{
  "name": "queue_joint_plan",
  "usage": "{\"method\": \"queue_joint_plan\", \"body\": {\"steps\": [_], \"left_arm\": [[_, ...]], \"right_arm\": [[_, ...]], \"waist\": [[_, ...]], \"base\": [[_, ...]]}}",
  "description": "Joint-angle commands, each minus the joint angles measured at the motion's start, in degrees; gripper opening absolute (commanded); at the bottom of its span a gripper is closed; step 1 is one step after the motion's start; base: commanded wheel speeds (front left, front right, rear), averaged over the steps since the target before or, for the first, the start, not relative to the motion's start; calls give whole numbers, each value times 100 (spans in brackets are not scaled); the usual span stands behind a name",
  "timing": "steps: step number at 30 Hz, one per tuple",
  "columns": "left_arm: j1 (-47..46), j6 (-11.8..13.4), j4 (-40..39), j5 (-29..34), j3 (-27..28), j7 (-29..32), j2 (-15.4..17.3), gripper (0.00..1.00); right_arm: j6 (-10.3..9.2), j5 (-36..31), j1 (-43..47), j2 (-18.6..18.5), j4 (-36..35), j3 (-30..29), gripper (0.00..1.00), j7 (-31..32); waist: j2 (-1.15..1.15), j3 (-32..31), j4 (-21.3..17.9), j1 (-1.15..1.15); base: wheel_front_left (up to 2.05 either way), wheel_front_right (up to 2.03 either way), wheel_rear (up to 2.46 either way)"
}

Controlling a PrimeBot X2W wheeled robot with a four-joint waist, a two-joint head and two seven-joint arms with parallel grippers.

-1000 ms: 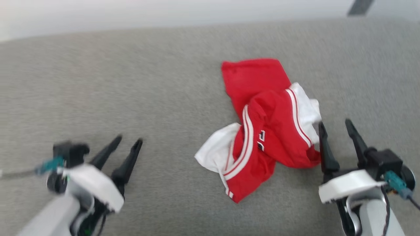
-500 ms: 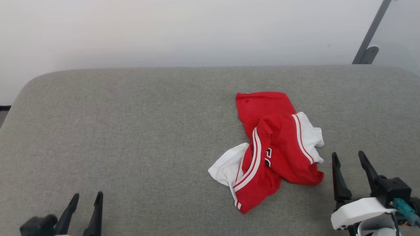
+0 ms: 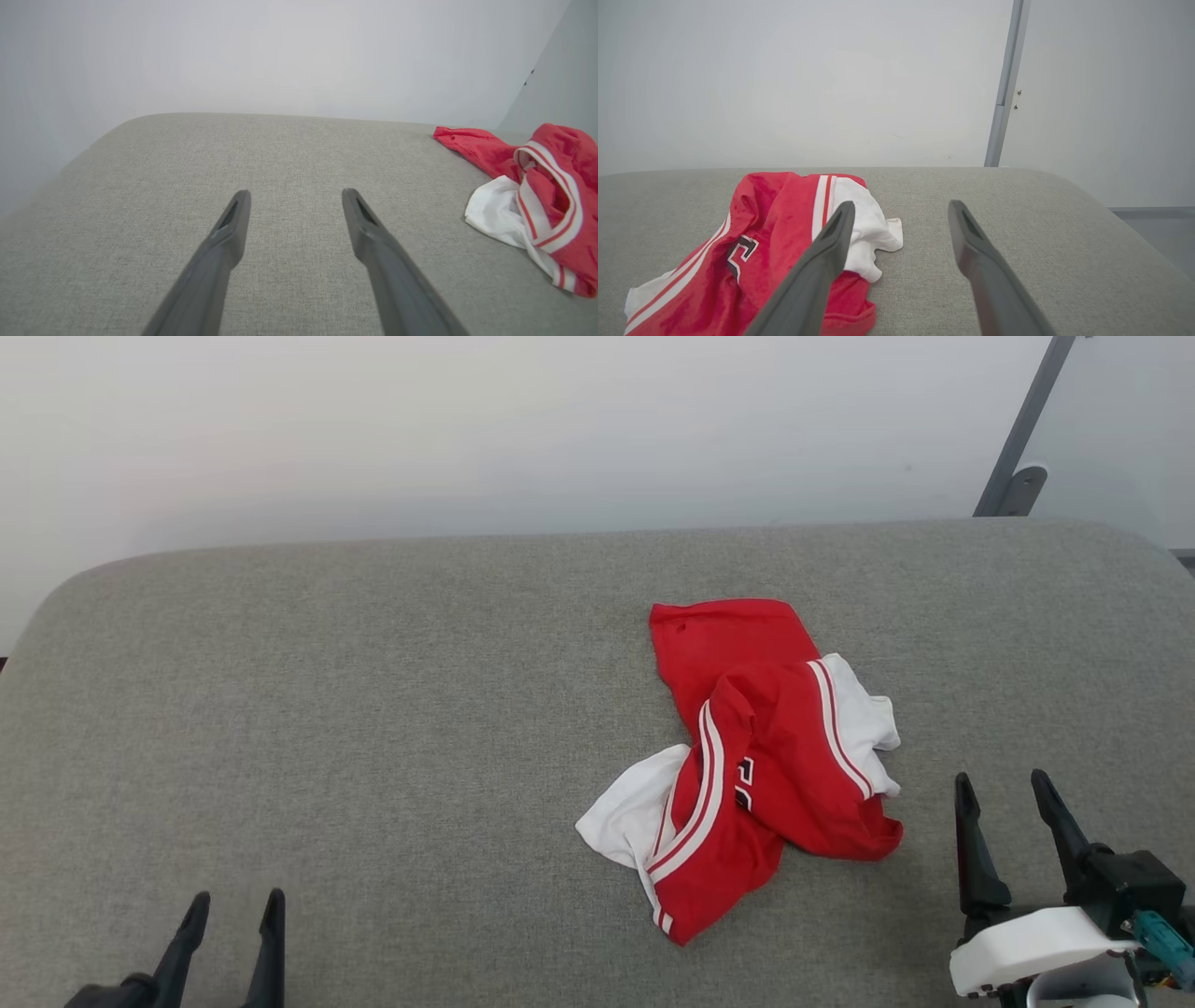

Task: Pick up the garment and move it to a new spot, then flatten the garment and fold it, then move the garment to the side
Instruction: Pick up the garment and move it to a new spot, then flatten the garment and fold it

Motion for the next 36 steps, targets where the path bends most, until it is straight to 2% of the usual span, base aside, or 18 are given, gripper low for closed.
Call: {"method": "queue_joint_plan", "body": {"steps": [1,6,10,12,20,22,28,33,36], "left_arm": [[60,13,-19,29,11,-25,-23,100],[8,13,-47,-9,-34,-25,-47,100],[-64,13,-74,-52,-72,-26,-101,100],[-134,13,-81,-80,-153,-26,-110,100],[-617,13,13,-271,-547,-26,-191,100],[-681,13,38,-290,-606,-26,-208,100],[-1032,13,151,-522,-916,-27,-270,100],[-1289,13,195,-642,-1065,-26,-241,100],[-1440,13,213,-691,-1139,-26,-216,100]], "right_arm": [[-2,25,43,11,1,13,100,-29],[-2,4,-3,10,66,53,100,-29],[-2,-26,-299,-252,478,150,100,125],[-2,42,-597,-455,679,202,100,465],[-2,480,-1851,-1587,1283,837,100,2589],[-2,596,-1984,-1702,1315,961,100,2836],[-2,1369,-2601,-2333,1450,1567,100,4273],[-2,1711,-2849,-2673,1491,1997,100,4864],[-2,1920,-2877,-2694,1531,2160,100,5016]], "waist": [[0,9,-6,0],[0,70,1,0],[0,182,37,0],[0,295,81,0],[0,914,512,0],[0,985,575,0],[0,1364,895,0],[0,1645,1095,0],[0,1779,1170,0]], "base": [[0,0,0],[0,0,0],[0,0,0],[0,0,0],[0,0,0],[0,0,0],[0,0,0],[0,0,0],[0,0,0]]}}
